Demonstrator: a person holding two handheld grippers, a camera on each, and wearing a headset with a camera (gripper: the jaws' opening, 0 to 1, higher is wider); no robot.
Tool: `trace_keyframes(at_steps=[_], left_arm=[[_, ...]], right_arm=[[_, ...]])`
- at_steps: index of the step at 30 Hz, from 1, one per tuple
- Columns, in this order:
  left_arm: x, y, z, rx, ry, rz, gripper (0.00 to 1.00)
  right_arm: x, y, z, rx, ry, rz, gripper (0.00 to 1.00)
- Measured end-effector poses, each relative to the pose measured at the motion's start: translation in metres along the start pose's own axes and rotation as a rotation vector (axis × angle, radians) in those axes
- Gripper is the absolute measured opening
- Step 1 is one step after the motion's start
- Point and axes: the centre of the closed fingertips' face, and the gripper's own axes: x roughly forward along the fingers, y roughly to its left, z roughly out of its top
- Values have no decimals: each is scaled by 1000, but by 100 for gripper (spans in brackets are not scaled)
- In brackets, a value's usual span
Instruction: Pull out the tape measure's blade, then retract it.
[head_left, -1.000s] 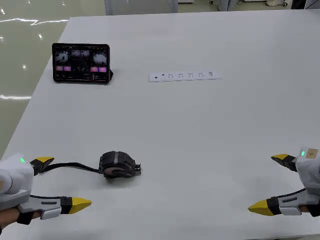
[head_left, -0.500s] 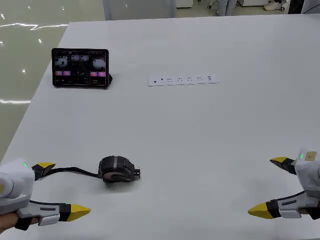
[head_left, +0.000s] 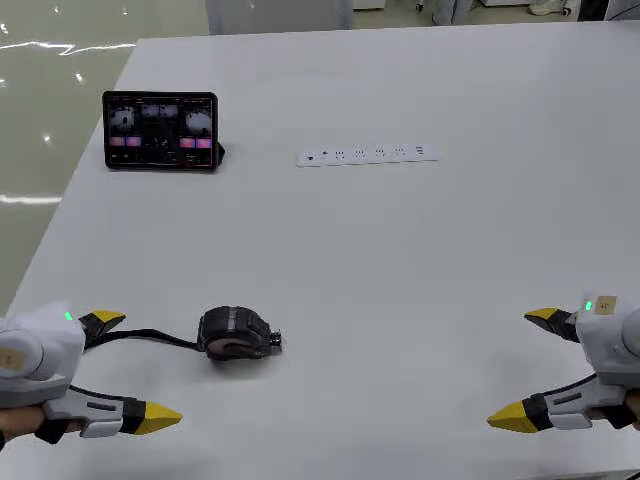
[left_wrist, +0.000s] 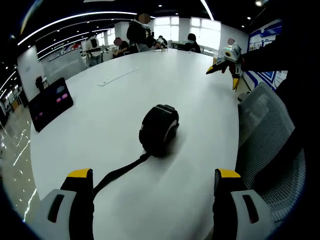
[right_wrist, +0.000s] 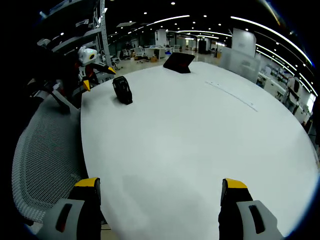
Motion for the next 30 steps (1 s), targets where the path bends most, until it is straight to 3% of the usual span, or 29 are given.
trace_keyframes(at_steps=[15, 30], left_arm=[[14, -8, 10, 52, 54, -87, 99], [27, -3, 32, 102, 67, -114, 99]], right_arm=[[15, 6, 21, -54, 2, 45, 99], [29, -2, 43, -126, -17, 51, 100]])
